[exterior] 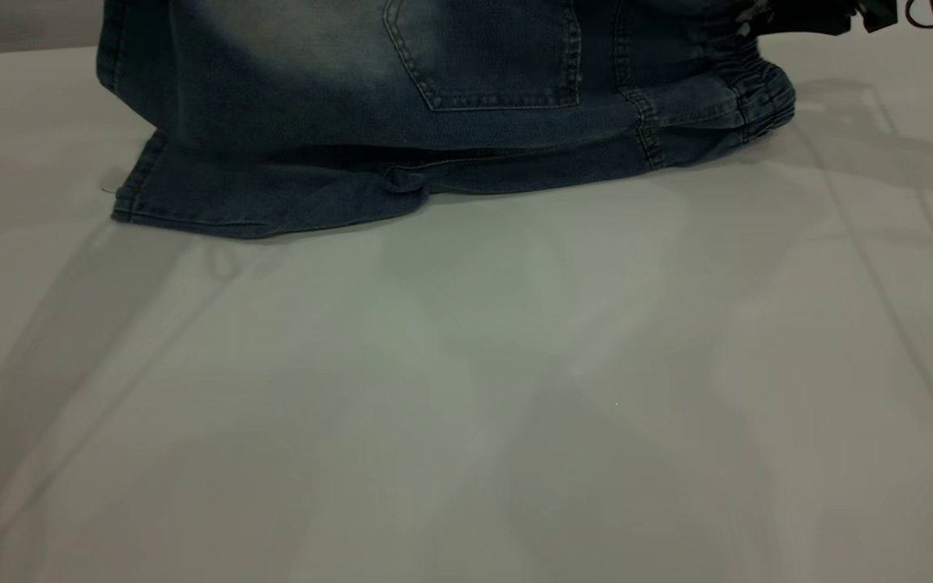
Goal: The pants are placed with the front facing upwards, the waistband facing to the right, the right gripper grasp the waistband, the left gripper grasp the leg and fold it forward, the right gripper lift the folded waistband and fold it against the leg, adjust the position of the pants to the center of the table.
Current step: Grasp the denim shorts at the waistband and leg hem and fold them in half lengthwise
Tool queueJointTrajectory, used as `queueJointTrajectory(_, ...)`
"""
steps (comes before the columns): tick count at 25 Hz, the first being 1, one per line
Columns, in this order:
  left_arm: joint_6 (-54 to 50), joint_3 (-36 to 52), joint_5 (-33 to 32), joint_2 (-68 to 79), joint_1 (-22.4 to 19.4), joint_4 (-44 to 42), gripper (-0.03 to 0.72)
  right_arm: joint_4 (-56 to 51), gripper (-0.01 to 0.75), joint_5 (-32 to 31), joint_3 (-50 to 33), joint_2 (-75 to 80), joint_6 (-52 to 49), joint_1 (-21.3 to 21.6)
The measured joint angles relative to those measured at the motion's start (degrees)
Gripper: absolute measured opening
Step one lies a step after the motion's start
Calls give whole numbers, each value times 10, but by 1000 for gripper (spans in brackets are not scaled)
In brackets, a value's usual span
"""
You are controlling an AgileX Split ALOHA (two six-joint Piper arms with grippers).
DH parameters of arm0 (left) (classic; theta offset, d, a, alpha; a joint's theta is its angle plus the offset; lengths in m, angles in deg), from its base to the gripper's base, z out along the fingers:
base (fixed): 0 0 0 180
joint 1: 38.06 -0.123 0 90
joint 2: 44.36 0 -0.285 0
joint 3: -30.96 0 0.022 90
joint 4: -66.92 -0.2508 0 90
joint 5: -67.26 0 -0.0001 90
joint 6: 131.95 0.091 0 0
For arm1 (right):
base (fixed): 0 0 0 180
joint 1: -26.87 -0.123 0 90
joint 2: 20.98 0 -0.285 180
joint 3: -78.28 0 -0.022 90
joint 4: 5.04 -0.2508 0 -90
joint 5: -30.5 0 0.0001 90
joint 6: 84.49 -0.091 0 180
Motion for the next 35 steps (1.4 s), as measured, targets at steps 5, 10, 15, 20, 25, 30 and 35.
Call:
queueJointTrajectory(5,2,0,-8,0,0,0,55,3,593,28,15,-4,-8,0)
queueJointTrajectory(10,13,0,-11,0,0,0,55,7,587,4,41,-6,-32,0)
queueJointTrajectory(15,13,1,-12,0,0,0,59,11,575,1,44,-6,-37,0)
queueJointTrajectory(20,13,1,-8,0,0,0,109,12,575,1,44,-6,-37,0)
queueJointTrajectory(25,12,1,-1,0,0,0,269,12,574,1,44,-6,-38,0)
queueJointTrajectory(30,12,1,6,0,0,4,420,12,574,1,45,-6,-38,0)
queueJointTrajectory(35,12,1,6,0,0,4,472,13,574,1,45,-6,-38,0)
